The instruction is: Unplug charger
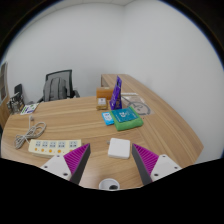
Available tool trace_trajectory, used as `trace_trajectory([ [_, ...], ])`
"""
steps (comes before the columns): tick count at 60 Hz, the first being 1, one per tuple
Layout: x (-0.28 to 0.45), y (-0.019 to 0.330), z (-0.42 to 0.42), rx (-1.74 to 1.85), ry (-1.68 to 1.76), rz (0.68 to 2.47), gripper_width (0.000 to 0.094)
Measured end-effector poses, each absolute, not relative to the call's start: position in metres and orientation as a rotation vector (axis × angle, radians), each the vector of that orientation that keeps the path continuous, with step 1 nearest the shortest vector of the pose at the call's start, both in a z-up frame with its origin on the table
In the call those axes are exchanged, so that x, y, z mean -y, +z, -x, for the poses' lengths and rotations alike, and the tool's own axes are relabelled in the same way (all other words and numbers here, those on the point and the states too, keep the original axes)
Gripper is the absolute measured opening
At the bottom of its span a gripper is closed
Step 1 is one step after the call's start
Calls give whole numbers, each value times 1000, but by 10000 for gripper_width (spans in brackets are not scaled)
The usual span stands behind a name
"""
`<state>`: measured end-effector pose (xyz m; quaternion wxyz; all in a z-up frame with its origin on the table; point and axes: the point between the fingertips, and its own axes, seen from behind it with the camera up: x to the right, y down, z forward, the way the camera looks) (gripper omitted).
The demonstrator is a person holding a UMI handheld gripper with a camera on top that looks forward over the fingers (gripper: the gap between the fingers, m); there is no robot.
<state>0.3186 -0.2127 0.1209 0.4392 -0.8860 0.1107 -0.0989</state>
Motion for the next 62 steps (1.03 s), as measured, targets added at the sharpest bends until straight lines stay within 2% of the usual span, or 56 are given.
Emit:
trace_trajectory([
  [16, 334, 189, -215, -255, -289, 2179, 860],
  [31, 434, 227, -136, -220, -315, 2183, 859],
  [41, 464, 238, -105, -200, -308, 2170, 861],
  [62, 477, 256, -75, -174, -304, 2149, 861],
])
